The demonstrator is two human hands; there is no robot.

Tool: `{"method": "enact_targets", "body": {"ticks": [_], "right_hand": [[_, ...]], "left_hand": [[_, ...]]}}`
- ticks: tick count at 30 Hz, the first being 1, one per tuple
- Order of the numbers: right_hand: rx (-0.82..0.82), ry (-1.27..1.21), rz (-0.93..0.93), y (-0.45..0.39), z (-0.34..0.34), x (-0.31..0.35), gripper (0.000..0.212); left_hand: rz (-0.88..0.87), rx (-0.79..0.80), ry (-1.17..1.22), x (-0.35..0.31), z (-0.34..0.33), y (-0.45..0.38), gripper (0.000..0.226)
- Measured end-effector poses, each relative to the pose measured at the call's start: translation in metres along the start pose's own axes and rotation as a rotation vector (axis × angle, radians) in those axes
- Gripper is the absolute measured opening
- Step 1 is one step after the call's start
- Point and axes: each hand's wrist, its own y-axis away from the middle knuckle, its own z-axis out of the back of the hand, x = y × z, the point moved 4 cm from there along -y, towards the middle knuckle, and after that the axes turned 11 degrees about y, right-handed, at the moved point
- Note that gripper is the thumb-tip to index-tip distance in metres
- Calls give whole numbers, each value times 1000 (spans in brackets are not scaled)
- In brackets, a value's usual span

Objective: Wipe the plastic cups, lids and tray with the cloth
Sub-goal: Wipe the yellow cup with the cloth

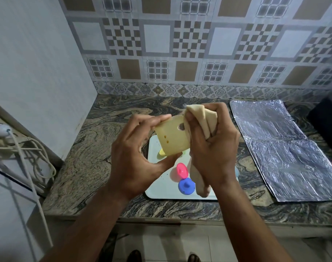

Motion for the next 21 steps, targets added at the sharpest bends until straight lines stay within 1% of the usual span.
{"method": "enact_targets", "body": {"ticks": [2, 5, 8, 10, 12, 16, 19, 21], "right_hand": [[-53, -83, -28, 3, 6, -2, 20], [-92, -145, 14, 19, 14, 3, 18], [-105, -143, 38, 32, 14, 4, 20], [-102, -130, 62, 33, 13, 5, 19], [-85, -108, 92, 32, 15, 7, 18], [-51, -70, 181, 29, 21, 14, 18], [41, 32, 299, 20, 19, 22, 18], [58, 88, 335, 12, 17, 24, 20]], "left_hand": [[28, -48, 48, 4, 1, 2, 72], [77, -122, 146, 7, 1, 3, 73], [78, -120, 242, 2, 0, 2, 73], [64, -102, 262, -1, 0, 0, 73], [63, -95, 239, 0, 2, -2, 74], [54, -62, 110, 0, 5, -5, 74], [30, -37, 66, -7, 2, -2, 72], [-2, -38, 60, -9, 1, 0, 70]]}}
